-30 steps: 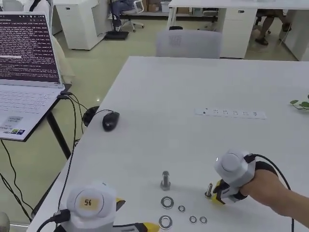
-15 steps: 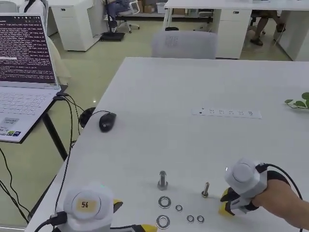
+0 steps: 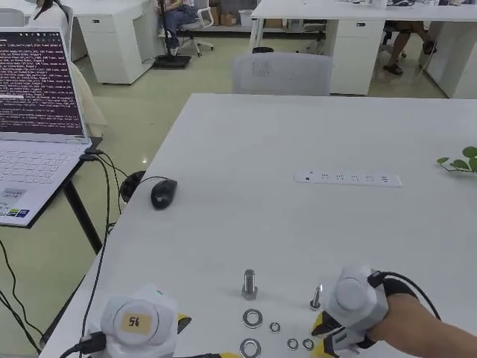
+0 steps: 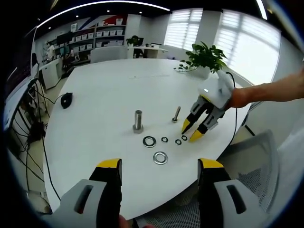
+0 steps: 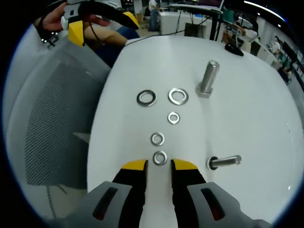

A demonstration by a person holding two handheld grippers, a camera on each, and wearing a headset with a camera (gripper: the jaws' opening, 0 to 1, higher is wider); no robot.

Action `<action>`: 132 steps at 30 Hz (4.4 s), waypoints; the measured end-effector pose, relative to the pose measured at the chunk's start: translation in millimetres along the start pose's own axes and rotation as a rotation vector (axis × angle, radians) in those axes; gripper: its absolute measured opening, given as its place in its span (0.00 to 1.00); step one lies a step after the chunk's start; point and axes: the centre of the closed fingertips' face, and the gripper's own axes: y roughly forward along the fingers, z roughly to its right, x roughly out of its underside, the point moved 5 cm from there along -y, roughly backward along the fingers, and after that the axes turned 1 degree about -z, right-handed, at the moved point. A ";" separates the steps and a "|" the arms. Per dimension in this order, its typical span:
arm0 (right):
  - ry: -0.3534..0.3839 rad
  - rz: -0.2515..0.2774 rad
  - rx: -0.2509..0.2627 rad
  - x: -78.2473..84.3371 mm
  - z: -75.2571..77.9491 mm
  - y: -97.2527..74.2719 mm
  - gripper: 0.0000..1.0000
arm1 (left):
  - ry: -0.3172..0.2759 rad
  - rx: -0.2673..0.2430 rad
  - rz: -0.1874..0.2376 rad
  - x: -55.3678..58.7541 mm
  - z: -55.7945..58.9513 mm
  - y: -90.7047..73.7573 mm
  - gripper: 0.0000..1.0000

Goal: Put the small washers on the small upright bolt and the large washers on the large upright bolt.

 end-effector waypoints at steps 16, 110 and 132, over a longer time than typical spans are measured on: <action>-0.050 -0.035 0.020 -1.1 1.8 1.6 0.15 | -0.005 0.011 0.018 -4.4 3.5 1.7 0.65; 0.090 -0.017 0.189 -12.1 64.8 -59.8 0.13 | -0.017 0.000 0.014 -3.1 -2.4 0.6 0.64; 0.064 -0.117 0.156 -3.0 69.3 -35.7 0.13 | -0.022 -0.003 0.011 -0.2 -1.9 -0.5 0.64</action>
